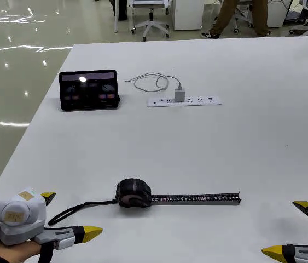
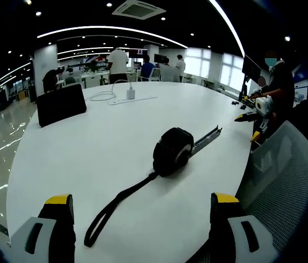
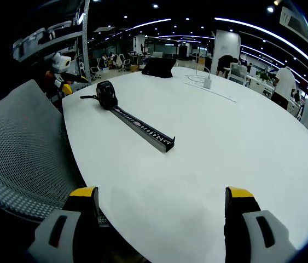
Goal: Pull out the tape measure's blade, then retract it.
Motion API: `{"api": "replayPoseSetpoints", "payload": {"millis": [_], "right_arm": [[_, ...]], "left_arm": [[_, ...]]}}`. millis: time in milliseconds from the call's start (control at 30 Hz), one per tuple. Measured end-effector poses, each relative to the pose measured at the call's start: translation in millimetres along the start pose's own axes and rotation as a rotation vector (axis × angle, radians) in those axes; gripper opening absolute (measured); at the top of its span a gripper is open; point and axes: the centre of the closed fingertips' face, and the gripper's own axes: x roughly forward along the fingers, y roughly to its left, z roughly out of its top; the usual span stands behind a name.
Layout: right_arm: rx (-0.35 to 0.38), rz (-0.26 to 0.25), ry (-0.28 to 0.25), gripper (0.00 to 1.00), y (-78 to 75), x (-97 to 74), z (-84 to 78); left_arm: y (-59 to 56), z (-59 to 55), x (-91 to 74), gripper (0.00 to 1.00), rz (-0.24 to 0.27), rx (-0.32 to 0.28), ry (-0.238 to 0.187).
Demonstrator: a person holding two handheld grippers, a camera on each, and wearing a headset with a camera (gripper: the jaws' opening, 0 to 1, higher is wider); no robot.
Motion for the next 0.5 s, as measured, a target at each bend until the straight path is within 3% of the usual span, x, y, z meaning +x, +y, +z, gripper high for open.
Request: {"api": "replayPoseSetpoints", "payload": {"millis": [167,500], "right_arm": [[0.001,0.005,-0.004,0.94,1.5,-1.0,4.4],[0.003,0.011,0.006,0.98,4.2,-0.8,0.2]], "left_arm": [[3.1,-2.8,2.7,1.00,-0.009,0.018,0.012],[3.8,3.4,4.9,1.00,-0.005,0.021,0.005]]}}
